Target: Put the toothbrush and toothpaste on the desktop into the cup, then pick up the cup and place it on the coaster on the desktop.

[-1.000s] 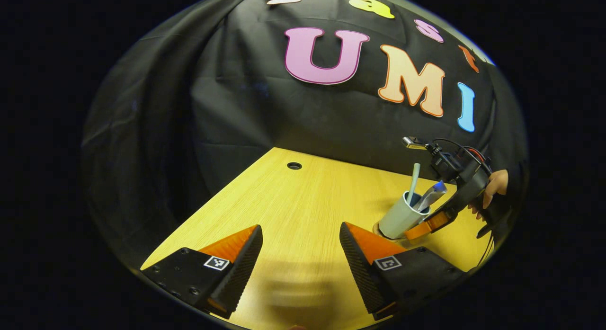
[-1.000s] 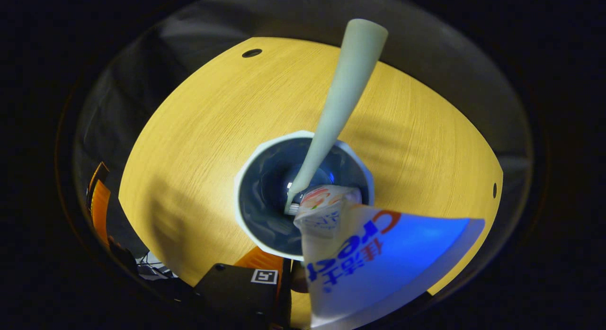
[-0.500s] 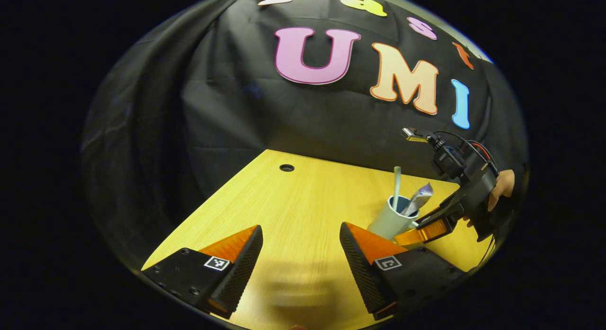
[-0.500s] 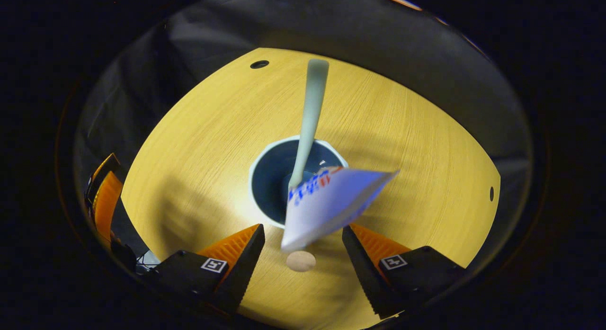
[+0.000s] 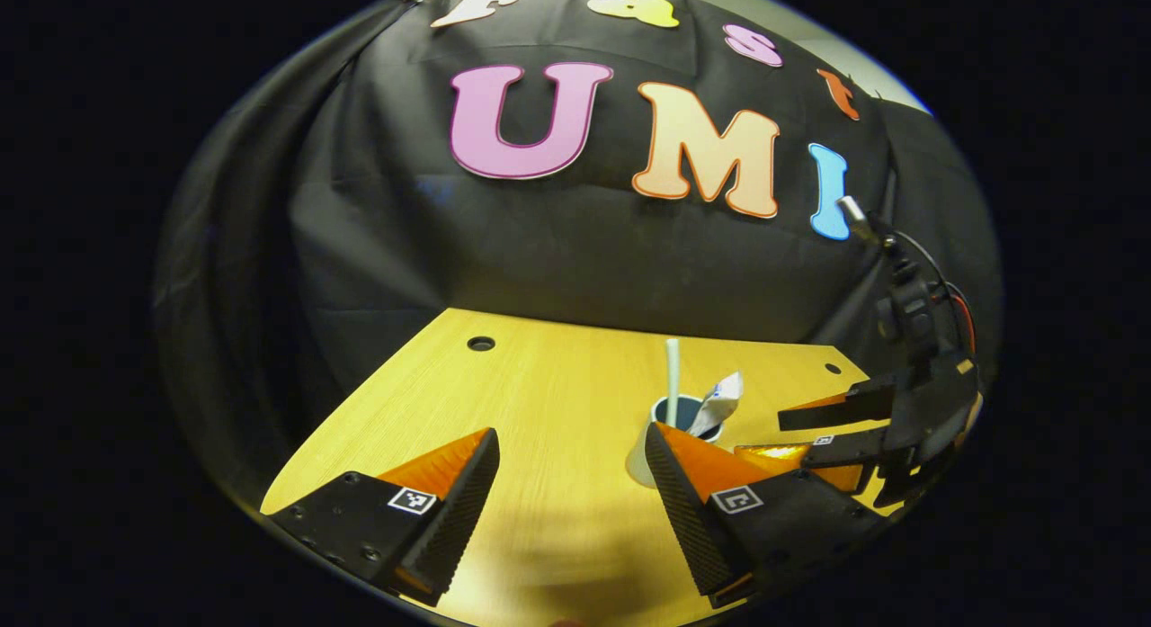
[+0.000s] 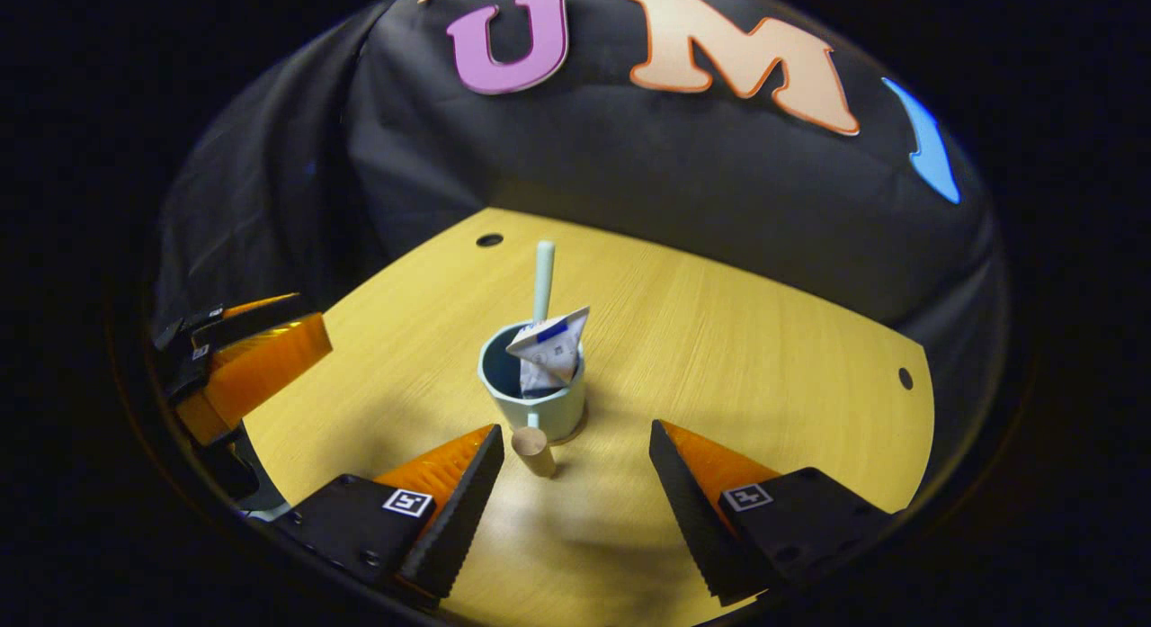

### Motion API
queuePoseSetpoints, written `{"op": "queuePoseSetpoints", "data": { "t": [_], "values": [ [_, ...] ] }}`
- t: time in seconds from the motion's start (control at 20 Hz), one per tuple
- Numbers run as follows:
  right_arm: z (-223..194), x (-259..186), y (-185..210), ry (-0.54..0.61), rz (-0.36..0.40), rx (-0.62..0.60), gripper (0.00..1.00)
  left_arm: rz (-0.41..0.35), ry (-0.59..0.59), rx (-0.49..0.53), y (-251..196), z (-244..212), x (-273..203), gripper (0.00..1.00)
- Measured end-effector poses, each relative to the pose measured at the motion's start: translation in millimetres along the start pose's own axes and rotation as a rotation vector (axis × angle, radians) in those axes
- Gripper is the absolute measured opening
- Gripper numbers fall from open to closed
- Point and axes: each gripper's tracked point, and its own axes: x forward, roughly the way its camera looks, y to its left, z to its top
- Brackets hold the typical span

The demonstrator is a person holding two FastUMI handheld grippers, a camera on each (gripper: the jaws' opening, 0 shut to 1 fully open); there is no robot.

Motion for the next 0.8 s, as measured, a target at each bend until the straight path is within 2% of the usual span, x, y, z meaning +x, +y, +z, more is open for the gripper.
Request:
{"op": "queuePoseSetpoints", "data": {
  "t": [0.2, 0.45, 0.65, 0.8],
  "values": [
    [35.8, -47.8, -35.3, -0.204, -0.075, 0.054, 1.0, -0.033, -0.041, 0.018, -35.1, 20.8, 0.9, 0.94],
    [80.2, -121.5, -88.0, -0.456, -0.214, 0.086, 1.0, -0.07, -0.138, 0.054, -85.6, 50.8, -9.0, 0.94],
    [99.8, -184.5, -126.3, -0.616, -0.318, 0.12, 1.0, -0.077, -0.22, 0.055, -112.9, 76.4, -20.3, 0.94],
    [104.3, -207.9, -141.2, -0.669, -0.343, 0.146, 1.0, -0.078, -0.253, 0.062, -124.3, 86.8, -26.8, 0.94]
  ]
}}
